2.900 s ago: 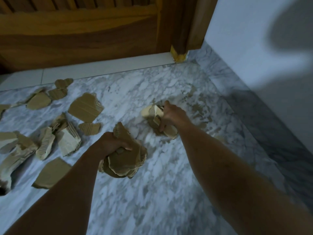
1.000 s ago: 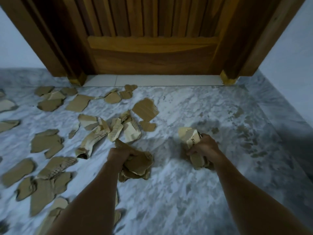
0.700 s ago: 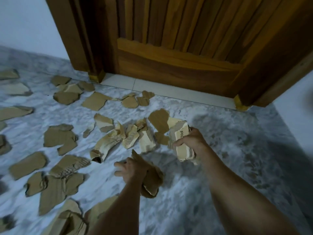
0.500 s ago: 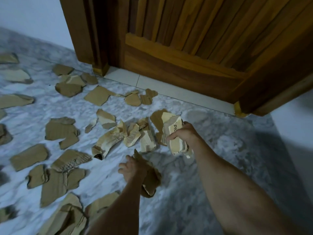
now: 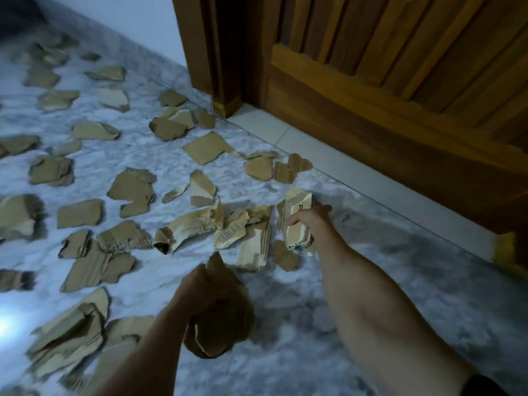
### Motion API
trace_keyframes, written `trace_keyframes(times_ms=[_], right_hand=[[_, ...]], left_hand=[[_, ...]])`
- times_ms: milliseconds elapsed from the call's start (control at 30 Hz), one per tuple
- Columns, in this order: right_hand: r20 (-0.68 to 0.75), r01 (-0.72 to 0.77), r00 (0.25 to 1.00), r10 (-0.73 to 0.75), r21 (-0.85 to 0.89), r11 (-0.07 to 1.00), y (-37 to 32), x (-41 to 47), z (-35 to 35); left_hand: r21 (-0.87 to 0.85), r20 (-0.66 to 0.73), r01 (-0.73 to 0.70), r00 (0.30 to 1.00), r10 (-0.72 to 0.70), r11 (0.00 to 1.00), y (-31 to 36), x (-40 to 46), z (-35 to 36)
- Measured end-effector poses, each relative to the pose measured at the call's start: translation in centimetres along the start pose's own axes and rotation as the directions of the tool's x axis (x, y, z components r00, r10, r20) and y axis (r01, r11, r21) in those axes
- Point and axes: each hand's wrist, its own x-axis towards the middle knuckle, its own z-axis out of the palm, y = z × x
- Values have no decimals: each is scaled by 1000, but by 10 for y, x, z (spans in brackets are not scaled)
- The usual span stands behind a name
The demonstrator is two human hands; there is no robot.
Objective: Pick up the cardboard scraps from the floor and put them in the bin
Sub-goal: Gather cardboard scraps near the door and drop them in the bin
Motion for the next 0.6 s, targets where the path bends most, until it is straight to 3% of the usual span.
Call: trace_keyframes(times_ms=[100, 167, 267, 367, 500, 600], right_hand=[[-99, 72, 988, -115, -358, 931, -13, -3, 3], [-102, 64, 988, -115, -411, 909, -15, -13, 3], [-106, 38, 991, -78, -336, 941, -9, -24, 7], [-98, 70, 991, -96, -241, 968, 1, -31, 4], [-68, 118, 992, -109, 150, 982, 23, -52, 3], [-129, 237, 971, -199, 484, 843, 40, -82, -3]], left_hand=[[-389, -150, 10, 986, -74, 921, -15, -22, 3], [-685, -169, 23, 967, -189, 728, -25, -42, 8], [-875, -97, 71, 943, -318, 478, -53, -59, 19], [-955, -20, 56, 967, -254, 290, -72, -76, 26], [-960, -54, 3, 979, -197, 280, -85, -103, 29], [-947, -189, -88, 930, -316, 309, -116, -119, 15]])
